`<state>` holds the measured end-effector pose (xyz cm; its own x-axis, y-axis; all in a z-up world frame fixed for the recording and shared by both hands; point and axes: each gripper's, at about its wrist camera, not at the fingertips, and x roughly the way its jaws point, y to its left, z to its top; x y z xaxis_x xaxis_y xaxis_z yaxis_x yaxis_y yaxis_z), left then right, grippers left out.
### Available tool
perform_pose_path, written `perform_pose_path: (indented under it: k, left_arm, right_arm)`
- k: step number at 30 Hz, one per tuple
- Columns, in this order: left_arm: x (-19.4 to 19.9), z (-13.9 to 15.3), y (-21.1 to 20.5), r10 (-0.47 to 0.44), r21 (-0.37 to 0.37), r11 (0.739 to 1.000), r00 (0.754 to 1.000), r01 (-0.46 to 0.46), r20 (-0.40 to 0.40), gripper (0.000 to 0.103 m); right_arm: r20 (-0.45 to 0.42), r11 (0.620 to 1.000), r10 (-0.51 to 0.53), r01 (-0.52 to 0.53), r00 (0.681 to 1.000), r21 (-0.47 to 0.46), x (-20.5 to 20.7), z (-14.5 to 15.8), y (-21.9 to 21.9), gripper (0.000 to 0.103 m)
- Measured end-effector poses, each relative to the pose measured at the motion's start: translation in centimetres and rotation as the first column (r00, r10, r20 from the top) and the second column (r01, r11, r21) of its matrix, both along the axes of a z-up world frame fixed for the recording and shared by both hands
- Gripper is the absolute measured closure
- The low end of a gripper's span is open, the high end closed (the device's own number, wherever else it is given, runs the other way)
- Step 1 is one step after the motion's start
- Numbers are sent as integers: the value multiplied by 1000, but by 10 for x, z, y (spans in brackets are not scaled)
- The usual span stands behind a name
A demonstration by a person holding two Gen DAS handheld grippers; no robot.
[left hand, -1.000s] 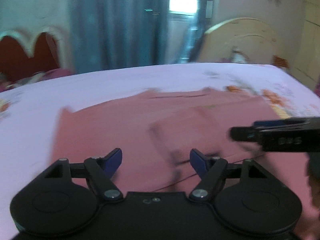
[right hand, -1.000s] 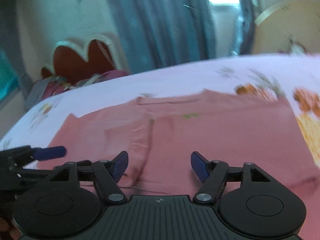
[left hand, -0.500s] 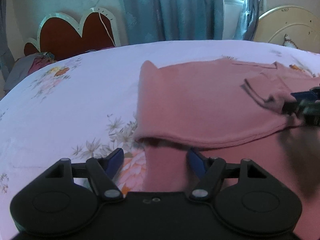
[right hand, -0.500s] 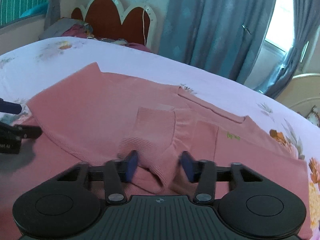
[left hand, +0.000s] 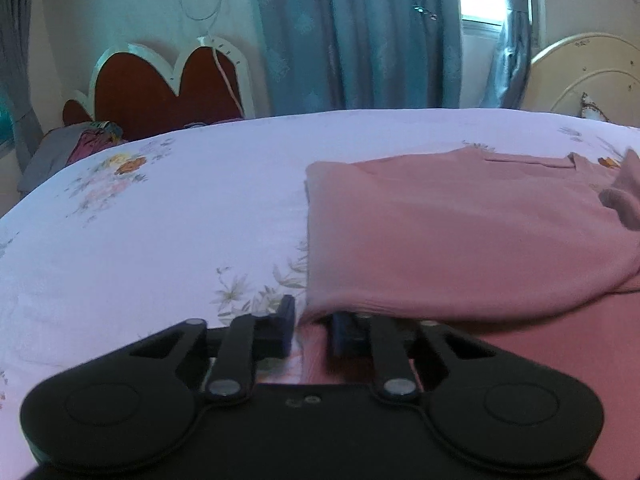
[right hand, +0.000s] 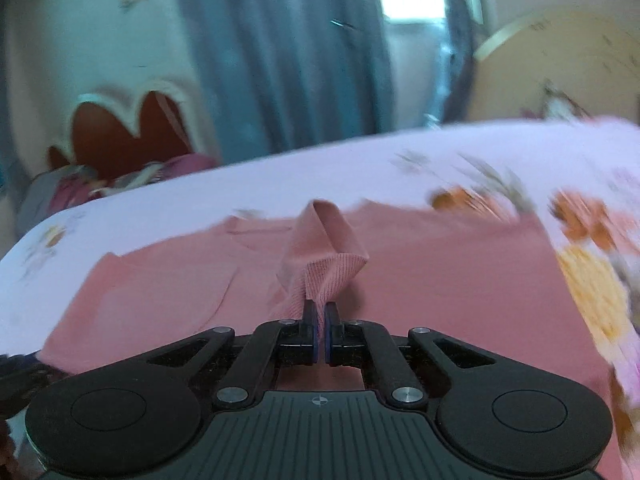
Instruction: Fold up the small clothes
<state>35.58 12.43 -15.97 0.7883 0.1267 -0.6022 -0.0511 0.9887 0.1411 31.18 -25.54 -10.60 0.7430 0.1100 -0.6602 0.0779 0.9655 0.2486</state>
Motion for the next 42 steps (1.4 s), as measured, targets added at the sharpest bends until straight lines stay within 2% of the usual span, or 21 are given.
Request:
perform_pose_path:
  k: [2, 4, 7, 10, 14, 15, 16, 18, 21, 22, 23, 26, 27, 30, 33, 35, 37, 39, 40, 42]
  left_arm:
    - [-1, -2, -4, -14, 23, 1000, 1000, 14, 0, 92]
    - [0, -4, -3, -10, 23, 1000, 1000, 10, -5, 92]
    - [0, -3, -2, -7, 18, 1000, 1000, 7, -9, 92]
    - [-1, -4, 0, -9, 14, 1000, 1000, 10, -16, 92]
    - [-1, -3, -2, -8, 8, 1000, 1000, 8, -24, 92]
    - [-1, -4, -3, -8, 13, 1000, 1000, 8, -25, 92]
    - [-1, -4, -3, -8, 17, 1000, 1000, 8, -26, 92]
    - [0, -4, -4, -7, 19, 1000, 1000, 8, -29, 93]
    - [1, -4, -4, -4, 16, 1000, 999, 4, -32, 93]
    - [1, -5, -4, -2, 16, 1000, 1000, 3, -31, 93]
    - [1, -5, -5, 0, 17, 1000, 999, 1, -32, 93]
    - [1, -4, -5, 5, 13, 1000, 999, -5, -33, 93]
    - [1, -5, -5, 7, 12, 1000, 999, -7, -34, 93]
    - [1, -4, -5, 8, 11, 1000, 999, -8, -35, 93]
    - [1, -4, -5, 9, 7, 1000, 999, -9, -36, 92]
    - [1, -5, -5, 7, 9, 1000, 999, -7, -36, 92]
    - [2, -4, -4, 6, 9, 1000, 999, -6, -40, 92]
    - [2, -3, -3, 7, 0, 1000, 999, -7, -48, 90]
    - [2, -2, -3, 6, -1, 1000, 999, -7, -54, 89]
    - [0, 3, 0, 2, -16, 1000, 998, -3, -70, 78]
  right_arm:
    - [-25, 1000, -15, 15, 1000, 17, -6, -6, -7, 101]
    - [-38, 1000, -19, 19, 999, 4, -10, -9, -9, 101]
    - [-76, 998, -56, 59, 996, 35, -13, -16, -17, 101]
    - [-74, 994, -103, 106, 992, 40, -21, -12, -32, 101]
    - [-54, 989, -116, 120, 992, 81, -20, -5, -45, 100]
    - [-52, 990, -110, 114, 993, 86, -18, -3, -45, 92]
    - [-50, 990, -103, 107, 993, 91, -16, -3, -43, 65]
    - [-34, 992, -94, 96, 995, 81, -11, -3, -36, 22]
    - [-67, 996, -61, 66, 996, 68, -2, -12, -26, 25]
    - [-89, 996, -49, 55, 995, 72, 1, -16, -22, 38]
    - [-118, 996, -40, 50, 992, 78, 4, -21, -19, 46]
    - [-125, 998, -31, 38, 992, 48, 4, -23, -9, 63]
    - [-124, 998, -22, 29, 992, 57, 4, -23, -7, 79]
    - [-90, 999, -4, 8, 996, 42, 0, -15, -4, 88]
    - [-28, 1000, -15, 14, 999, -5, -7, 2, -7, 88]
    - [-71, 999, -20, 17, 997, -34, -5, -4, -10, 88]
    - [-148, 1000, -8, 5, 989, -17, -3, -17, -14, 88]
    - [-141, 1000, -10, 12, 990, 11, -7, -17, -19, 87]
    - [-135, 1000, -20, 22, 991, 18, -8, -15, -21, 74]
    - [-95, 998, -61, 62, 994, 2, -13, -7, -26, 49]
